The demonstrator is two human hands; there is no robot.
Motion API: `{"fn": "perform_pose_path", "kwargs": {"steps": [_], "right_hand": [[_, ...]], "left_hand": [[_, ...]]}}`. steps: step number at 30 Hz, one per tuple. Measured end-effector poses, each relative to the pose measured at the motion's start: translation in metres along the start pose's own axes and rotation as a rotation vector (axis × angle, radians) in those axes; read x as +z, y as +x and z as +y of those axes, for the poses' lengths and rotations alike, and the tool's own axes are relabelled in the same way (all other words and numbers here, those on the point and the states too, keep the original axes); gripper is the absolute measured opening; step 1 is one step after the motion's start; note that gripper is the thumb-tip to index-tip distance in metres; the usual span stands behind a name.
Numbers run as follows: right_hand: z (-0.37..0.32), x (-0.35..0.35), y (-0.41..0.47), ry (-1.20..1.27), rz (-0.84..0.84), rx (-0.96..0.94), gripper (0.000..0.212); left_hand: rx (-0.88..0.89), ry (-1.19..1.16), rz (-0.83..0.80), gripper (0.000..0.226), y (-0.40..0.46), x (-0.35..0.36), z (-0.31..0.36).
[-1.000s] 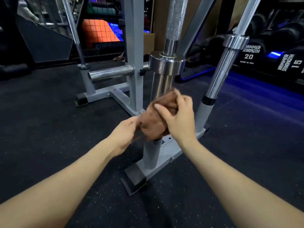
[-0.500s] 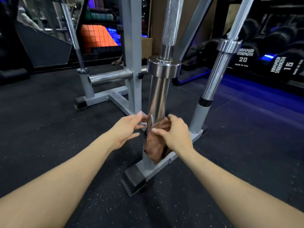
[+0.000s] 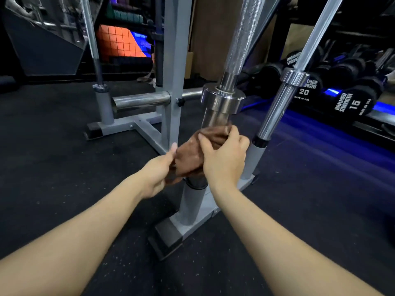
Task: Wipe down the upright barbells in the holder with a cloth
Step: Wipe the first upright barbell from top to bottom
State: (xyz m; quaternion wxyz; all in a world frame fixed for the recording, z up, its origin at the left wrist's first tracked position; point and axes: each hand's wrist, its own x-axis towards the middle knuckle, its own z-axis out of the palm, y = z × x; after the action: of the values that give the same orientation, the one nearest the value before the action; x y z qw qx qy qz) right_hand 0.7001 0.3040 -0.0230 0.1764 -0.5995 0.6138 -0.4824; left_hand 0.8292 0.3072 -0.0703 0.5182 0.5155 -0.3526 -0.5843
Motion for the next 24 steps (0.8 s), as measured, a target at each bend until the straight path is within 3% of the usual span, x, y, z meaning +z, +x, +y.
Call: {"fn": "perform_pose_path", "kwargs": {"steps": [6,9,13,16,19,24], "right_hand": [[0.033,0.020,-0.018,-0.101,-0.126,0.118,0.059],[0.037,0.018,-0.019,-0.124,-0.188,0.194,0.040],[0.014,0.012,-0.008,0.024,0.045,0.119,0.031],[-0.002,0.005,-0.001,-0.003,0.115,0.028,0.042],[0.016,0.015,-0.011,-0.068,0.007,0.075,0.057],[0.056,0.042,-0.034,-0.157,-0.139,0.213,0.044]], "left_hand": [[-0.059,0.073,-0.054,0.044,0.000,-0.011,-0.016],[-0.031,0.144,-0.089,0.043,-0.004,-0.010,-0.017],[-0.016,0.099,-0.061,0.039,-0.003,-0.008,-0.018],[0.007,0.045,-0.004,0.035,0.000,-0.006,-0.018],[-0.003,-0.003,-0.027,0.040,0.006,-0.009,-0.024],[0.003,0.142,-0.113,0.042,0.003,-0.012,-0.034]]}}
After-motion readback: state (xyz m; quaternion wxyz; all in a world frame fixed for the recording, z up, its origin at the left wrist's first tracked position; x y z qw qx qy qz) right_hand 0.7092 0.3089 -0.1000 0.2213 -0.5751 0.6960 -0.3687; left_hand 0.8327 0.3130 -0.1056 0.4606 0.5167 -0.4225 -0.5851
